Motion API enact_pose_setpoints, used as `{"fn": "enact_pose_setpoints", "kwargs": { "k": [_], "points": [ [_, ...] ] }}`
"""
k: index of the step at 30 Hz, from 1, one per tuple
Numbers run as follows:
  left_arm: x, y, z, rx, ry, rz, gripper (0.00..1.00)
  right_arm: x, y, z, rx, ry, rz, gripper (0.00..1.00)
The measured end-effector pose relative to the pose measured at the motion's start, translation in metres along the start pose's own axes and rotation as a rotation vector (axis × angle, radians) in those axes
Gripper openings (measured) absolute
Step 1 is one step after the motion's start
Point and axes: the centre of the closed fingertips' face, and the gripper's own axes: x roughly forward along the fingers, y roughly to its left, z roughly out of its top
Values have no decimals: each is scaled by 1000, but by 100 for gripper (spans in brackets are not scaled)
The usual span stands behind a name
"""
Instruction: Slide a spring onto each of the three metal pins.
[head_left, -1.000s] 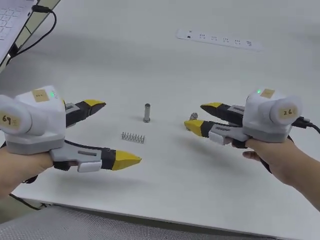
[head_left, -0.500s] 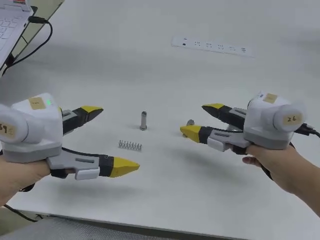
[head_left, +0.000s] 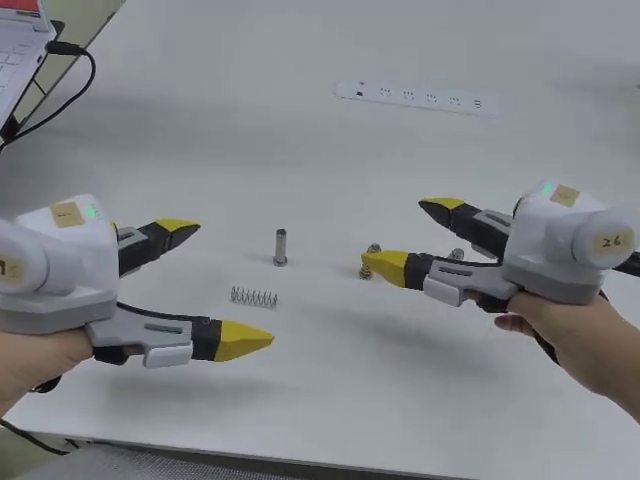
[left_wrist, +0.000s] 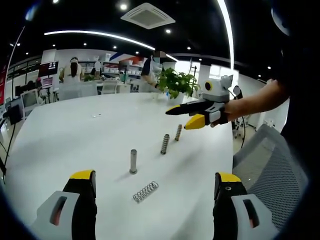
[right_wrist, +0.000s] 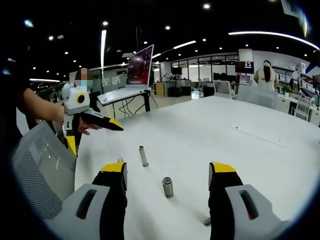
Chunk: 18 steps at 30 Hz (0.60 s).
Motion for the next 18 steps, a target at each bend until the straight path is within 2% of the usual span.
{"fn": "enact_pose_setpoints", "kwargs": {
  "k": [8, 18],
  "points": [
    [-2, -1, 5, 7, -14, -7, 96, -15, 12, 12, 6, -47, 4, 65],
    [-5, -1, 11, 23, -19, -13, 96, -32, 16, 3, 18, -43, -6, 62]
  ]
}}
